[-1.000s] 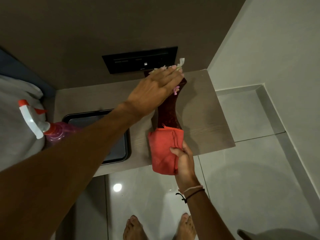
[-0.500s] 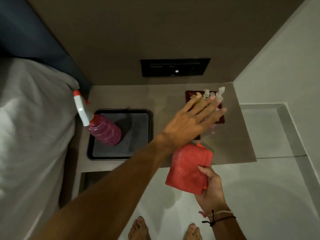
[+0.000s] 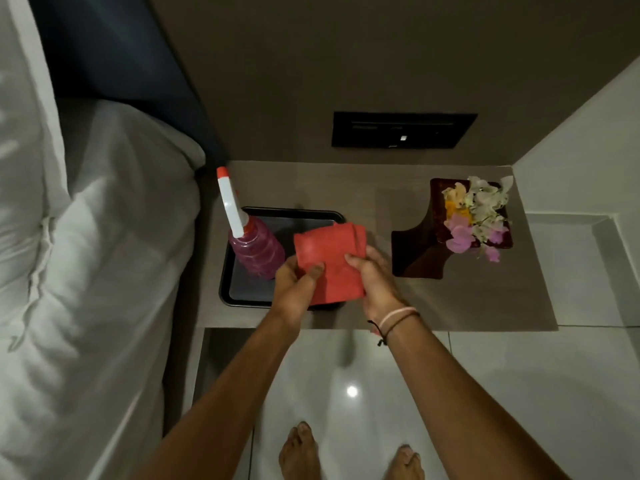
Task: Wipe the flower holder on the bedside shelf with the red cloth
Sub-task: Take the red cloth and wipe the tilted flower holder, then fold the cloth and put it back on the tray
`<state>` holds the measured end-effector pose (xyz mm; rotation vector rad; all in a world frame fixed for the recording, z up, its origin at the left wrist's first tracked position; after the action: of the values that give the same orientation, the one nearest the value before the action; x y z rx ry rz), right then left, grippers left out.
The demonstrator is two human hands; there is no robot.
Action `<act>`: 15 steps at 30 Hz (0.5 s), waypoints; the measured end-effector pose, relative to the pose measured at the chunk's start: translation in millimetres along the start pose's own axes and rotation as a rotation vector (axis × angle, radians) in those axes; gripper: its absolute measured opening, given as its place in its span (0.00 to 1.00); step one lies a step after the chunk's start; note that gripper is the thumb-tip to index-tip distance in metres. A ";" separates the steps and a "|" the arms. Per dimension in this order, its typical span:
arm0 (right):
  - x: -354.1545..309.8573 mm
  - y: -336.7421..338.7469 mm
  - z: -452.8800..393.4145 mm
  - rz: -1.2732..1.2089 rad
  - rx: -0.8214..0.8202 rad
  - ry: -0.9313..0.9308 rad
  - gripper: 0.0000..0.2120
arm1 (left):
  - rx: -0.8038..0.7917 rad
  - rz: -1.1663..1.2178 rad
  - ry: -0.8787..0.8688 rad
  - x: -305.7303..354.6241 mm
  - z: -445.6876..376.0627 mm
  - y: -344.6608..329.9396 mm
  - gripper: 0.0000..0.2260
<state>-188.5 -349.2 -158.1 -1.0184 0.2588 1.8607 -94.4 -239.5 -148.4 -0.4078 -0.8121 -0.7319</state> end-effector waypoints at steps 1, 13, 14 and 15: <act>-0.2 -0.2 -7.4 0.106 -0.002 0.012 0.16 | 0.007 -0.055 -0.019 3.7 -4.2 -0.3 0.17; 5.6 110.9 51.8 0.141 0.530 0.332 0.14 | -0.099 -0.366 -0.153 1.4 14.3 -60.7 0.28; 4.7 116.7 51.3 -0.013 0.557 0.305 0.17 | -0.156 -0.306 -0.144 3.7 14.1 -69.1 0.30; 0.4 126.3 50.1 -0.123 0.553 0.291 0.20 | -0.207 -0.267 -0.124 5.9 11.1 -84.3 0.32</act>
<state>-319.4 -385.6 -157.2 -0.8836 0.8157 1.4063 -158.3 -293.5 -132.1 -0.5409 -0.9211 -1.0528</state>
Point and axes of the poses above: each hand's wrist, its own z-axis away from the middle knuckle, its own y-axis out of the back of the hand, x = y × z, the point moved 5 cm from there along -z, towards the middle knuckle, and after that the axes turned 10 degrees about -x, right-handed, at the moved point
